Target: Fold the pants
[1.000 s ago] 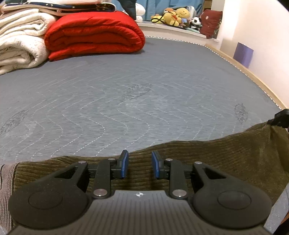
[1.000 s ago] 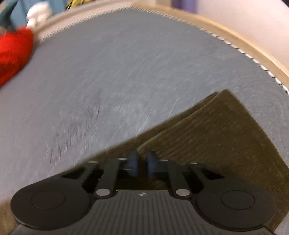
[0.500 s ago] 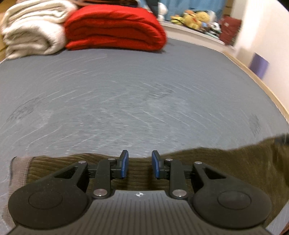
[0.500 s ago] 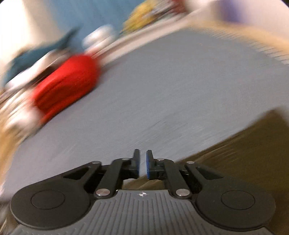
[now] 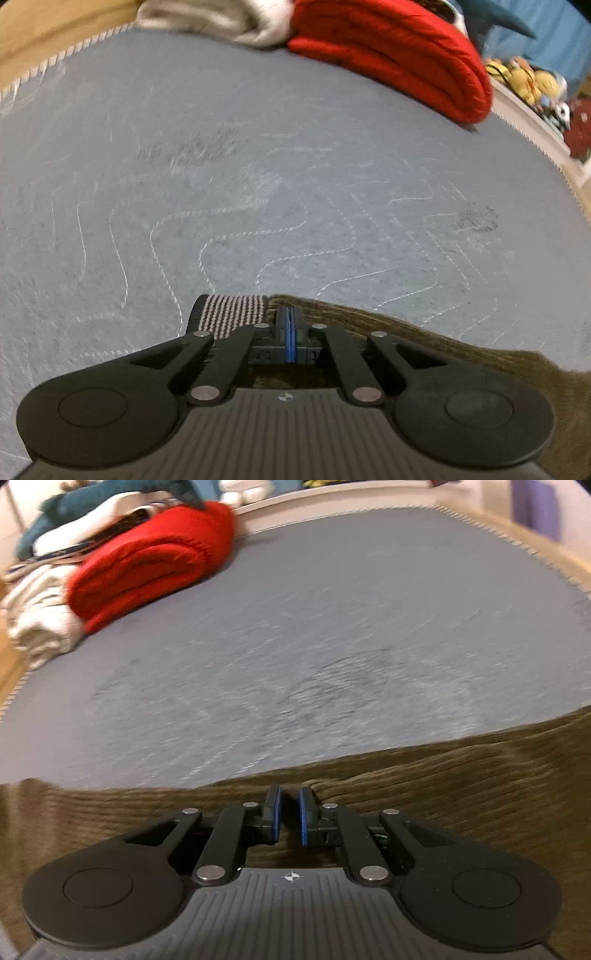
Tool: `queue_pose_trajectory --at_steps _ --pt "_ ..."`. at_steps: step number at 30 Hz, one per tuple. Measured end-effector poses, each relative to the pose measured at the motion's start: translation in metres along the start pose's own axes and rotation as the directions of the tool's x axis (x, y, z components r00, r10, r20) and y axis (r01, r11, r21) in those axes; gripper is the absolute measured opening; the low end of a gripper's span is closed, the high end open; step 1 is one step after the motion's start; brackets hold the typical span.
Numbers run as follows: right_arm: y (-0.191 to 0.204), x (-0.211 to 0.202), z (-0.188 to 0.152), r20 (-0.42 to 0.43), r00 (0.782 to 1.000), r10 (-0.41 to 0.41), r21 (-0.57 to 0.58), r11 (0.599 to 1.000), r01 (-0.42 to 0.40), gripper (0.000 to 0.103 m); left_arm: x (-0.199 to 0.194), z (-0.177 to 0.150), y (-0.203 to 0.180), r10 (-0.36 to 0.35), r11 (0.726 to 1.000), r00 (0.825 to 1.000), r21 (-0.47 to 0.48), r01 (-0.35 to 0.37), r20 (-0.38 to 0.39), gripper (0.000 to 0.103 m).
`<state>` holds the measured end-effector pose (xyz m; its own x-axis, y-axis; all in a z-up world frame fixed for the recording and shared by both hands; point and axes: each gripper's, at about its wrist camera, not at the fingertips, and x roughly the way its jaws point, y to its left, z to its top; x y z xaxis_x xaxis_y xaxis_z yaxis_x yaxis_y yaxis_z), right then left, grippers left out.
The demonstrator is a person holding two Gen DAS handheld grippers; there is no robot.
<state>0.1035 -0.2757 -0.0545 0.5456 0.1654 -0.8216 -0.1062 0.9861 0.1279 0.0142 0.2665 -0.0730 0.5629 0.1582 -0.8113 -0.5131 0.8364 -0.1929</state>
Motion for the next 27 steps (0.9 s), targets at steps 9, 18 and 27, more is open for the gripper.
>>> queue_pose_trajectory --at_steps 9,18,27 --pt "-0.019 -0.026 -0.003 0.034 0.988 -0.153 0.052 0.987 0.151 0.05 -0.026 -0.018 -0.04 0.043 0.985 0.998 0.167 -0.051 0.05 0.008" --pt "-0.104 -0.093 -0.028 0.036 0.912 -0.409 0.335 0.865 0.375 0.066 -0.056 -0.034 -0.1 -0.067 0.96 0.99 0.278 0.031 0.121 0.039" --pt "-0.183 -0.12 -0.082 -0.034 0.851 -0.524 0.459 0.748 0.479 0.075 -0.081 -0.093 -0.201 -0.263 0.834 0.963 0.516 0.194 0.063 0.045"
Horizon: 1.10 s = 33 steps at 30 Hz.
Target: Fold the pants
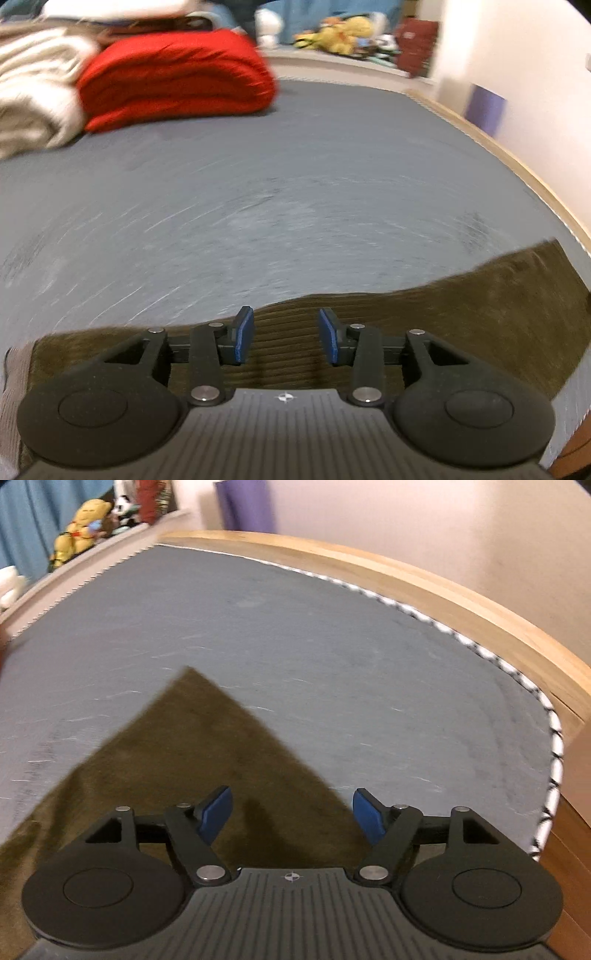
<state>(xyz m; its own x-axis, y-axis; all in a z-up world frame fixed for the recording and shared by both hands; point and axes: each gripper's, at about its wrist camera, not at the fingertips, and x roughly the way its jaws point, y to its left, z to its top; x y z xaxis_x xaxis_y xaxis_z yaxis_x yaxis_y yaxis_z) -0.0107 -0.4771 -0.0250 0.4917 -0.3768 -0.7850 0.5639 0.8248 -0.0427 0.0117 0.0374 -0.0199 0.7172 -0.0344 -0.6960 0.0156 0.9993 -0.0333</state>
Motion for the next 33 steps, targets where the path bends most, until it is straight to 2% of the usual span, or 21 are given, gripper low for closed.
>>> queue_pose_trajectory --at_steps 2,5,6,8,9,10,12,15,18,21,23,24,27,30,31,32,33 --pt "-0.011 0.009 -0.003 -0.019 1.0 0.001 -0.001 1.0 -0.001 0.076 0.004 -0.002 -0.022 -0.025 0.998 1.0 0.054 0.024 0.012 0.047" --pt "-0.022 0.024 -0.006 -0.061 0.995 0.081 0.022 0.997 -0.08 0.085 0.005 -0.01 -0.044 -0.035 0.993 0.999 0.112 0.032 0.025 0.05" --pt "-0.02 0.025 -0.007 -0.057 0.994 0.098 -0.008 0.995 -0.098 0.089 0.007 -0.011 -0.049 -0.042 0.991 0.999 0.127 0.039 0.024 0.051" --pt "-0.012 0.024 -0.01 -0.054 0.989 0.135 -0.077 0.987 -0.139 0.083 0.015 -0.009 -0.053 -0.051 0.988 0.998 0.145 0.048 0.021 0.051" --pt "-0.007 0.023 -0.011 -0.054 0.985 0.162 -0.104 0.981 -0.167 0.074 0.016 -0.011 -0.056 -0.054 0.987 0.998 0.153 0.05 0.019 0.051" --pt "-0.002 0.023 -0.012 -0.052 0.985 0.167 -0.137 0.976 -0.172 0.059 0.018 -0.011 -0.057 -0.055 0.986 0.998 0.157 0.051 0.018 0.051" --pt "0.001 0.021 -0.012 -0.071 0.971 0.226 -0.139 0.962 -0.234 0.04 0.021 -0.01 -0.06 -0.059 0.986 0.998 0.159 0.055 0.02 0.051" --pt "0.004 0.017 -0.01 -0.083 0.961 0.263 -0.106 0.957 -0.271 0.036 0.022 -0.006 -0.06 -0.061 0.987 0.998 0.148 0.056 0.032 0.051" --pt "0.025 -0.005 -0.012 -0.04 0.958 0.285 -0.189 0.939 -0.288 0.035 0.018 -0.003 -0.055 -0.06 0.99 0.997 0.131 0.054 0.04 0.051" --pt "0.068 -0.039 -0.015 0.005 0.93 0.368 -0.309 0.885 -0.349 0.034 0.014 -0.001 -0.05 -0.059 0.992 0.997 0.114 0.053 0.049 0.051" --pt "0.109 -0.072 -0.024 0.023 0.89 0.456 -0.422 0.811 -0.405 0.034 0.013 0.001 -0.045 -0.05 0.994 0.997 0.098 0.044 0.054 0.051" --pt "0.131 -0.09 -0.031 0.022 0.862 0.506 -0.477 0.763 -0.435 0.034 0.013 0.001 -0.041 -0.043 0.995 0.998 0.088 0.038 0.055 0.051" --pt "0.199 -0.138 -0.065 -0.046 0.751 0.658 -0.624 0.568 -0.537 0.034 0.014 0.003 -0.028 -0.024 0.998 0.998 0.052 0.021 0.053 0.051" --pt "0.262 -0.168 -0.119 -0.24 0.625 0.743 -0.702 0.312 -0.64 0.037 0.014 0.003 -0.012 -0.013 1.0 0.999 0.01 0.012 0.042 0.051" --pt "0.281 -0.171 -0.14 -0.331 0.582 0.742 -0.701 0.22 -0.679 0.047 0.015 0.003 -0.008 -0.011 1.0 0.999 -0.002 0.011 0.037 0.054" --pt "0.297 -0.173 -0.163 -0.415 0.551 0.724 -0.693 0.141 -0.707 0.05 0.016 0.002 -0.003 -0.01 1.0 1.0 -0.015 0.011 0.03 0.055" --pt "0.311 -0.175 -0.183 -0.483 0.537 0.692 -0.689 0.078 -0.72 0.056 0.017 0.001 0.002 -0.01 1.0 1.0 -0.03 0.01 0.02 0.056"
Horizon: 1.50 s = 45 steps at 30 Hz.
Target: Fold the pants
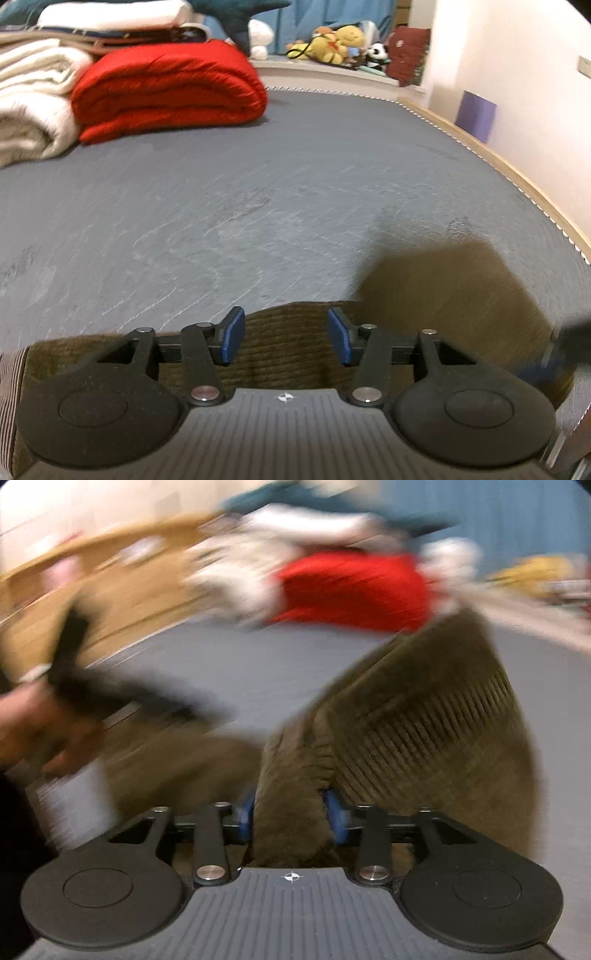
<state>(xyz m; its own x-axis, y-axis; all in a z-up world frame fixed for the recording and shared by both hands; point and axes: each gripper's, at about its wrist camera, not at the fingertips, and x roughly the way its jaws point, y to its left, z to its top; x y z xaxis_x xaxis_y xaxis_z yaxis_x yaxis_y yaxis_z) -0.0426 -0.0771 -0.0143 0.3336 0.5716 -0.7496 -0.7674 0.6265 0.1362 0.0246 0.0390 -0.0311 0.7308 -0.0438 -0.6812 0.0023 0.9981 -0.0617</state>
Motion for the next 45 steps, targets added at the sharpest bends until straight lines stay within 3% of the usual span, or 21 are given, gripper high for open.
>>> queue_pose_trajectory --at_steps 2,5,7,15,19,21,26,28,32,38,41,43,45 --pt "0.028 0.021 -0.001 -0.07 0.995 0.065 -0.075 0.995 -0.07 0.056 0.001 -0.001 0.007 -0.004 1.0 1.0 -0.024 0.004 -0.018 0.056" --pt "0.035 0.023 -0.002 -0.083 0.99 0.113 -0.106 0.987 -0.122 0.063 0.006 -0.004 0.014 -0.028 0.999 0.999 -0.039 0.026 -0.043 0.056" --pt "0.026 0.014 -0.005 -0.066 0.994 0.082 -0.092 0.992 -0.088 0.071 0.011 -0.005 0.014 -0.044 0.998 0.997 -0.047 0.041 -0.062 0.056" --pt "-0.036 0.001 -0.038 -0.123 0.986 -0.116 0.044 0.992 0.122 0.071 0.045 -0.004 0.0 -0.181 0.978 0.975 -0.133 0.164 -0.128 0.056" --pt "-0.067 -0.013 -0.058 -0.176 0.947 -0.268 0.134 0.947 0.293 0.074 0.065 -0.004 -0.013 -0.209 0.972 0.966 -0.141 0.188 -0.153 0.056" --pt "-0.089 -0.022 -0.069 -0.233 0.911 -0.341 0.213 0.896 0.39 0.074 0.075 -0.005 -0.018 -0.205 0.973 0.965 -0.142 0.182 -0.163 0.057" --pt "-0.126 -0.043 -0.095 -0.308 0.867 -0.391 0.342 0.805 0.485 0.077 0.091 -0.006 -0.024 -0.213 0.97 0.961 -0.154 0.187 -0.176 0.063" --pt "-0.134 -0.045 -0.101 -0.317 0.885 -0.342 0.408 0.793 0.452 0.078 0.094 -0.005 -0.027 -0.214 0.97 0.961 -0.155 0.187 -0.176 0.067" --pt "-0.138 -0.039 -0.115 -0.33 0.929 -0.169 0.515 0.792 0.327 0.076 0.097 -0.008 -0.036 -0.196 0.977 0.965 -0.121 0.176 -0.172 0.07" --pt "-0.132 -0.042 -0.117 -0.323 0.935 -0.147 0.517 0.8 0.304 0.07 0.096 -0.016 -0.052 -0.155 0.988 0.978 -0.015 0.154 -0.14 0.07" --pt "-0.129 -0.045 -0.112 -0.326 0.932 -0.159 0.503 0.806 0.314 0.069 0.092 -0.021 -0.062 -0.15 0.987 0.981 0.047 0.157 -0.126 0.057" --pt "-0.128 -0.044 -0.111 -0.327 0.93 -0.167 0.498 0.806 0.319 0.066 0.089 -0.023 -0.068 -0.149 0.984 0.982 0.077 0.159 -0.117 0.039" --pt "-0.124 -0.041 -0.108 -0.327 0.928 -0.18 0.489 0.808 0.329 0.063 0.087 -0.024 -0.073 -0.135 0.982 0.985 0.117 0.147 -0.107 0.028"
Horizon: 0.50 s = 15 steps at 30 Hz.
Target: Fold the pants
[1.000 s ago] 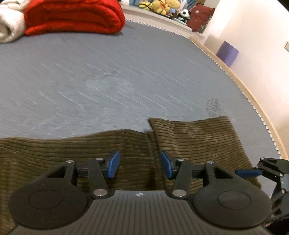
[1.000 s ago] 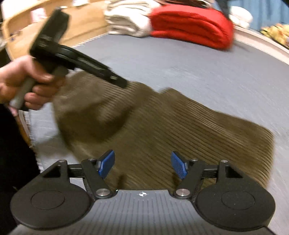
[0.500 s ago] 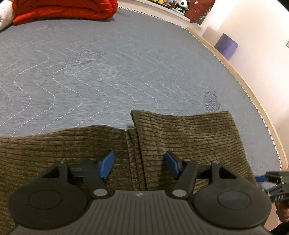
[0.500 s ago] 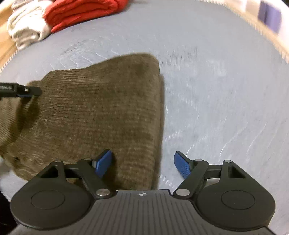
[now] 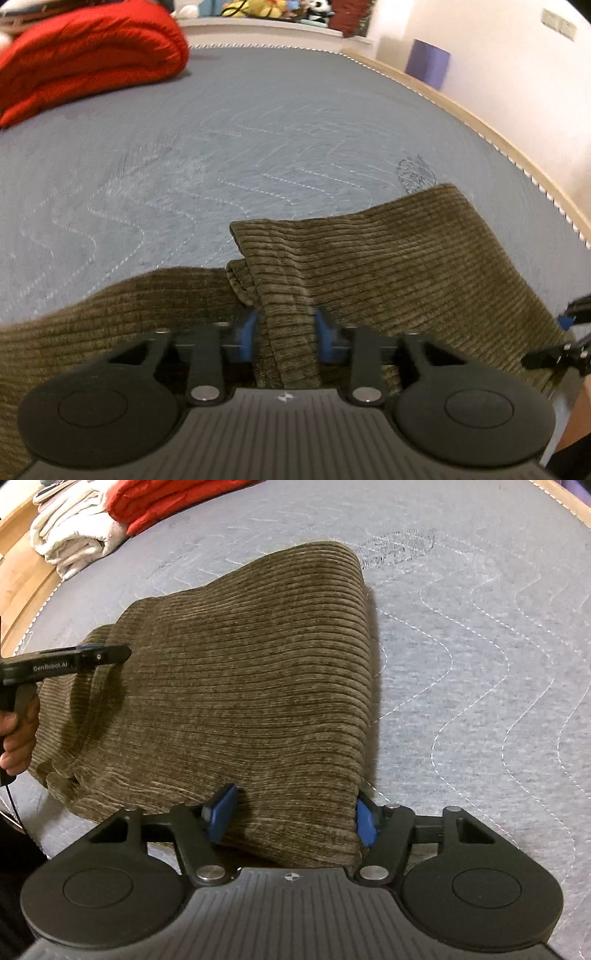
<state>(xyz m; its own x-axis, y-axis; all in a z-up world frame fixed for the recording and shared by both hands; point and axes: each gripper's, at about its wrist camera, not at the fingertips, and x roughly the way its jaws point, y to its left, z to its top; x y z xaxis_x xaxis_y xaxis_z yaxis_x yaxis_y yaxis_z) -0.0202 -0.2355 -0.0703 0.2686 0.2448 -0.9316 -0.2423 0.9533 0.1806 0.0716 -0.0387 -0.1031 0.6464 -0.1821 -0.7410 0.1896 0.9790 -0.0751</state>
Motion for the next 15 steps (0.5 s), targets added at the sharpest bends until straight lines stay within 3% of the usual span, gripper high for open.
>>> queue_pose_trajectory --at_steps 1,3,7,9,12,15 --pt "0.003 -0.002 -0.001 0.004 1.0 -0.008 -0.008 1.0 0.008 0.061 -0.001 0.0 -0.003 0.008 1.0 1.0 0.019 -0.008 0.006 0.02" --pt "0.009 -0.005 -0.002 0.018 1.0 -0.025 -0.034 0.999 0.025 0.056 -0.007 0.001 -0.008 0.016 0.999 1.0 0.04 -0.017 0.027 0.016" --pt "0.016 -0.018 0.0 0.061 0.998 -0.035 -0.059 0.998 0.038 0.034 -0.038 0.011 -0.003 -0.016 1.0 0.994 -0.002 0.016 0.105 0.015" --pt "0.018 -0.029 0.003 0.096 0.995 -0.007 -0.059 0.998 0.013 0.032 -0.061 0.017 0.003 0.003 1.0 0.988 -0.031 0.002 0.156 0.015" --pt "0.02 -0.036 0.004 0.124 0.992 0.028 -0.05 0.999 -0.022 0.037 -0.075 0.016 0.012 0.074 0.996 0.983 -0.053 -0.066 0.169 0.015" --pt "0.025 -0.026 0.003 0.086 0.996 0.016 -0.07 0.997 -0.01 0.053 -0.051 0.007 0.023 0.078 0.994 0.996 -0.075 -0.075 0.044 0.023"
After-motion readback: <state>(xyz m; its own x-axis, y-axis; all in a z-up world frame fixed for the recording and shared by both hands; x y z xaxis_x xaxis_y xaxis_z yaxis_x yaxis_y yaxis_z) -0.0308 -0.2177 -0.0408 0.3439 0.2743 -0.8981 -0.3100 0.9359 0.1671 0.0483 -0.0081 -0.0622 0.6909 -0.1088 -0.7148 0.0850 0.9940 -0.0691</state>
